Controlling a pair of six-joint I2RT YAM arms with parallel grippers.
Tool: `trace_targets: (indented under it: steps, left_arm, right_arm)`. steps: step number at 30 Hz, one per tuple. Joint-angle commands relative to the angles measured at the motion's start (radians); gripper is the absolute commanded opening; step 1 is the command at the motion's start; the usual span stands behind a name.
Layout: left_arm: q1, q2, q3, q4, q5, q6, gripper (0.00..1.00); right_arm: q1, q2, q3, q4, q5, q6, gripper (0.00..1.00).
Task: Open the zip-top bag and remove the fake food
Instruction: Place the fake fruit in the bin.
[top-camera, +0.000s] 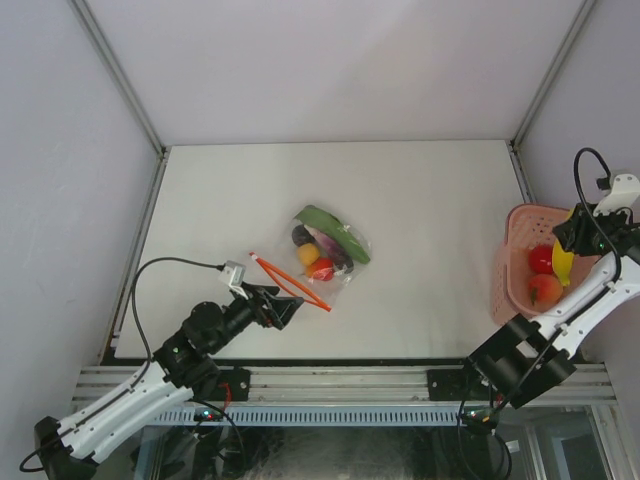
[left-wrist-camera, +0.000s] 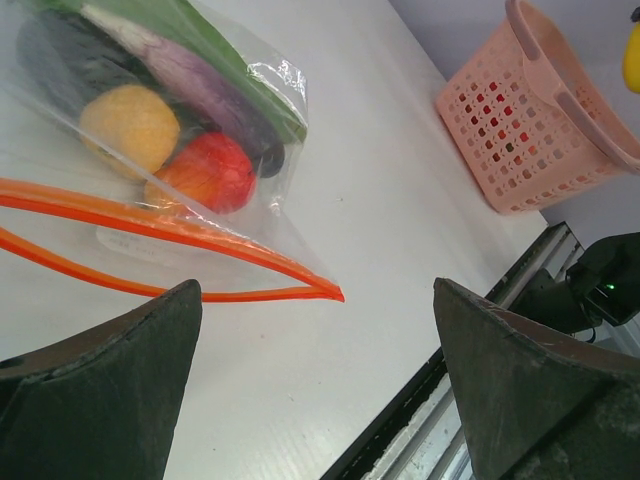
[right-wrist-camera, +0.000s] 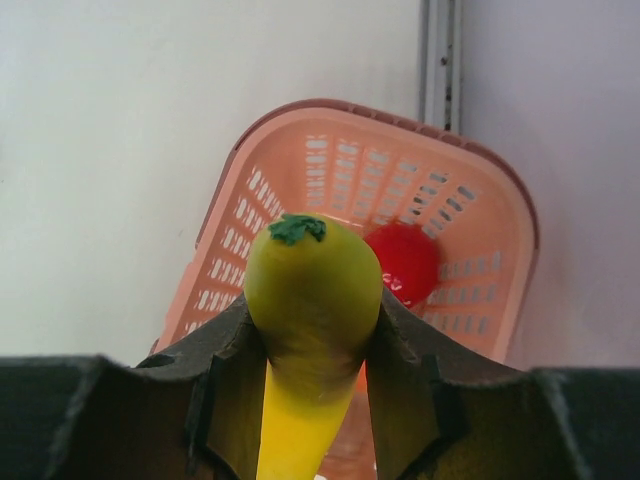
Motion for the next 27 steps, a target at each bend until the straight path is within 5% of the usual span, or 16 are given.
trace_targets:
  steps: [1,27]
  left_arm:
    - [0.005,0.015,0.020,0.056,-0.019,0.019,1.00]
    - [0.005,0.005,-0.001,0.047,-0.050,-0.040,0.99]
  right_arm:
    - [0.047,0.053,-0.001,-0.022,0.031,-0.021,0.05]
    - [0.249,0.227,-0.204,0.189,0.335,0.104,0.22]
